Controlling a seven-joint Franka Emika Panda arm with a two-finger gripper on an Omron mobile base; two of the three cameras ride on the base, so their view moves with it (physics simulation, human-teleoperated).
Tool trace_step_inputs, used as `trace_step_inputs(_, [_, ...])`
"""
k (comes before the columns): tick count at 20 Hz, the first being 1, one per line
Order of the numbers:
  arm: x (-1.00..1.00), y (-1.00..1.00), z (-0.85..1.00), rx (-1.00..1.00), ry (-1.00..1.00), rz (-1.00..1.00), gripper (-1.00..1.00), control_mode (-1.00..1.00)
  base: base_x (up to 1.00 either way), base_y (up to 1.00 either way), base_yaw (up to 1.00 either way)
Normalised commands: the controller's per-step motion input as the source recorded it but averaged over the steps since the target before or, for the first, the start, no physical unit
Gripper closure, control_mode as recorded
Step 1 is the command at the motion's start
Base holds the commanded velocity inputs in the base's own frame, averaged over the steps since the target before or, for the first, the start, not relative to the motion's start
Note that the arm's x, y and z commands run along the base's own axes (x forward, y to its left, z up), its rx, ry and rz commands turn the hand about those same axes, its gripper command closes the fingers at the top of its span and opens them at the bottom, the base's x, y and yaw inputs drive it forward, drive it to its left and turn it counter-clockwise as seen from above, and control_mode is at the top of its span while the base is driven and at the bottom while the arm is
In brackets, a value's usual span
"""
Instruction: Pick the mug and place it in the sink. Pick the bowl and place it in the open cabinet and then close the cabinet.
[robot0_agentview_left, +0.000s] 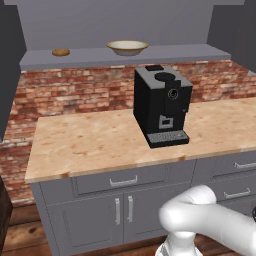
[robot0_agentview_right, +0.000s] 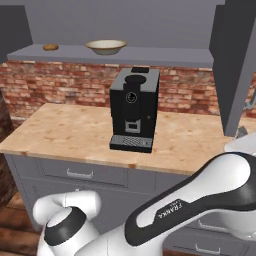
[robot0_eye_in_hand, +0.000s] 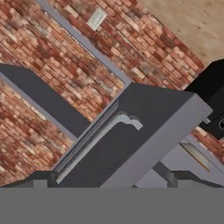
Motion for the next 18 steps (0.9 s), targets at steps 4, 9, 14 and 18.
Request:
trace_step_inputs(4, [0.10, -0.02, -0.01, -0.06, -0.05, 0.08, -1.00, -1.00, 0.00, 0.00, 0.00])
trace_step_inputs(9, [0.32, -0.15, -0.01, -0.02, 0.00, 0.06, -1.00, -1.00, 0.00, 0.00, 0.00])
trace_step_inputs(14, [0.32, -0.12, -0.01, -0.01, 0.00, 0.05, -1.00, -1.00, 0.00, 0.00, 0.00])
trace_step_inputs(18, [0.19, 0.00, -0.16, -0.09, 0.00, 0.09, -1.00, -1.00, 0.00, 0.00, 0.00])
